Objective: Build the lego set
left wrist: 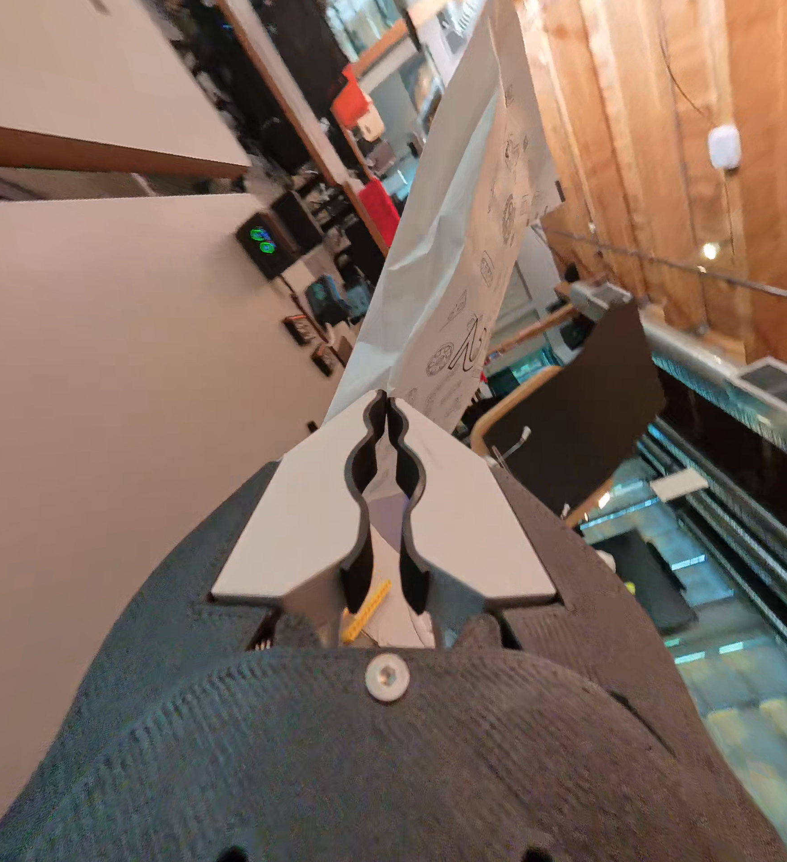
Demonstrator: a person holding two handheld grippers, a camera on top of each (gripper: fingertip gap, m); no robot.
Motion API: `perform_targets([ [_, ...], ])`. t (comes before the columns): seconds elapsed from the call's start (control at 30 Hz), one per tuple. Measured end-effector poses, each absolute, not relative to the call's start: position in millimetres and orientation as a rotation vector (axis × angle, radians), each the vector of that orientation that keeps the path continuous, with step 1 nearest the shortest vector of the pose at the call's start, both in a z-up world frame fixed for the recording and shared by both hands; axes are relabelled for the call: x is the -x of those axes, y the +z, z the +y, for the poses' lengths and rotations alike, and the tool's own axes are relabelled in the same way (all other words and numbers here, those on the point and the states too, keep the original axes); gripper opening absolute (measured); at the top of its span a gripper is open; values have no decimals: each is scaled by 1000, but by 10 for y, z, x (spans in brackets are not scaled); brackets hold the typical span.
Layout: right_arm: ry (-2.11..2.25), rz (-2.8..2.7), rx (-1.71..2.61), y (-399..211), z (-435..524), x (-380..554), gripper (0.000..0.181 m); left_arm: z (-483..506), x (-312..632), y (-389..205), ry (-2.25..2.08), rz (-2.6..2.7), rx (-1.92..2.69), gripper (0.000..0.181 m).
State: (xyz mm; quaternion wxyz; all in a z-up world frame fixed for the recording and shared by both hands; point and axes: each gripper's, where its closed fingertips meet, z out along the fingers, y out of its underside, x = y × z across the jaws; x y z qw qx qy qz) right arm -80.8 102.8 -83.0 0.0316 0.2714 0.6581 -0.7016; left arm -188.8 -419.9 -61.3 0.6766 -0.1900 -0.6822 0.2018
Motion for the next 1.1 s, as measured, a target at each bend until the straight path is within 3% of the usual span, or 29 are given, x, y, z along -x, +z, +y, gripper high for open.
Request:
perform_targets([
  [0.4,-2067,2116,-834,-1133,864,828,28,-4604,2788,-1266,290,-1709,473,0],
  [0.43,-2064,2114,-836,-1152,854,834,28,-4592,2838,-1295,268,-1704,482,6],
  [0.5,-2051,2120,-838,-1200,833,845,28,-4560,2906,-1190,253,-1607,488,45],
  [0.63,-2045,2188,-804,-1308,783,859,26,-4415,2773,-1000,450,-1509,566,67],
  [0.83,-2045,2239,-712,-1376,538,867,25,-3585,2557,-1023,921,-1395,1016,80],
  [0.93,-2013,2208,-674,-1418,356,837,25,-3107,2652,-1315,759,-1383,1276,81],
  [1.03,-1971,2192,-652,-1476,216,817,24,-2929,2725,-1772,499,-1569,1507,99],
  [1.1,-1963,2191,-648,-1488,164,828,24,-2922,2820,-1818,487,-1584,1496,86],
])
